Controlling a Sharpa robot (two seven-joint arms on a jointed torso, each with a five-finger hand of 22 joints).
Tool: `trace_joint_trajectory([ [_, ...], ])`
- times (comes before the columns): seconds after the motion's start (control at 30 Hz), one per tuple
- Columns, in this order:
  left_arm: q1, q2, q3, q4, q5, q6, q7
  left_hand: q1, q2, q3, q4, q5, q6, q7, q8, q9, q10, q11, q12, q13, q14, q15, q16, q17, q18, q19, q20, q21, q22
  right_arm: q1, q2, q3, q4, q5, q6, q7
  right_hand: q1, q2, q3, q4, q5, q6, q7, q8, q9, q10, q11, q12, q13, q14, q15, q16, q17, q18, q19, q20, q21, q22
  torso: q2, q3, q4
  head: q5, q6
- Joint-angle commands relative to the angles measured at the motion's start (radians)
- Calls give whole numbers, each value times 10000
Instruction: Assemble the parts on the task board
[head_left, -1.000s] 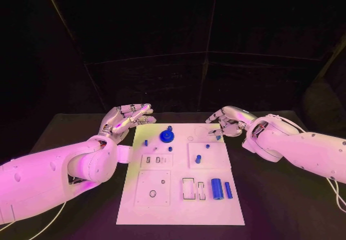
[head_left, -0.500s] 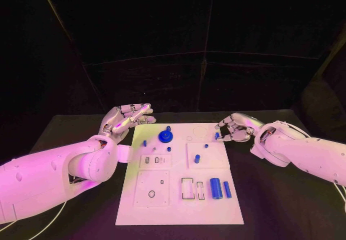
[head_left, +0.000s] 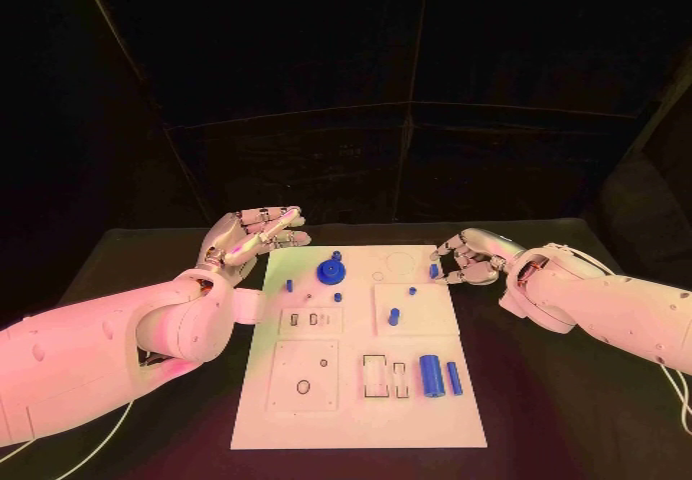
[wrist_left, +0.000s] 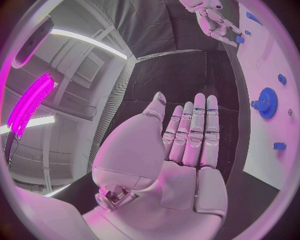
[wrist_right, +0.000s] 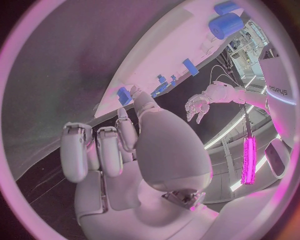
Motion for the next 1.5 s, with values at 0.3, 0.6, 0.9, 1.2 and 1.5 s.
trace_joint_trajectory([
  [0.3,12,17,7,-8,-85,125,17,60,83,10,-83,60,48,4,-38,-1,63,27,-35,7,70,11,-37,13,154,96,-5,-68,-12,7,166,6,-155,85,69,-57,-42,401,218,-46,-280,375,-41,98,46,78,-21,84,106,727,-60,-20,1190,-95,10,35,-2,1075,-2,-6,13,-16,-22],
  [0.6,12,6,7,0,-85,110,9,61,83,10,-87,59,48,6,-41,-2,61,27,-38,5,70,11,-39,14,153,96,-6,-69,-14,7,236,6,-260,41,232,-187,38,505,441,-168,-414,669,-97,171,48,126,-72,146,175,734,-103,-10,1217,-103,38,-1,10,1111,-6,-7,14,-8,-24],
  [0.9,12,4,7,19,-85,100,-2,73,83,9,-114,60,34,20,-63,-9,43,37,-62,-3,71,14,-55,16,151,100,-8,-74,-22,6,314,6,-296,-37,380,-274,43,528,545,-225,-464,805,-135,193,45,144,-104,164,197,740,-129,-2,1239,-111,67,-23,24,1148,-8,-5,9,-10,-32],
  [1.2,12,6,7,20,-85,91,-27,100,97,21,-148,61,28,28,-81,-13,30,44,-82,-8,70,17,-71,17,149,103,-8,-79,-30,6,344,7,-316,-46,498,-339,4,580,684,-271,-515,1049,-208,256,56,188,-163,205,241,744,-175,4,1256,-119,94,-61,37,1185,-6,1,2,-11,-47],
  [1.5,12,1,7,17,-85,82,-29,100,97,21,-148,61,28,28,-81,-13,30,44,-82,-8,70,17,-71,17,149,103,-8,-79,-30,6,333,7,-313,-48,344,-427,-67,708,916,-323,-522,1431,-340,385,78,230,-275,230,277,748,-270,5,1269,-141,171,-146,76,1284,-11,-1,5,-32,-65],
])
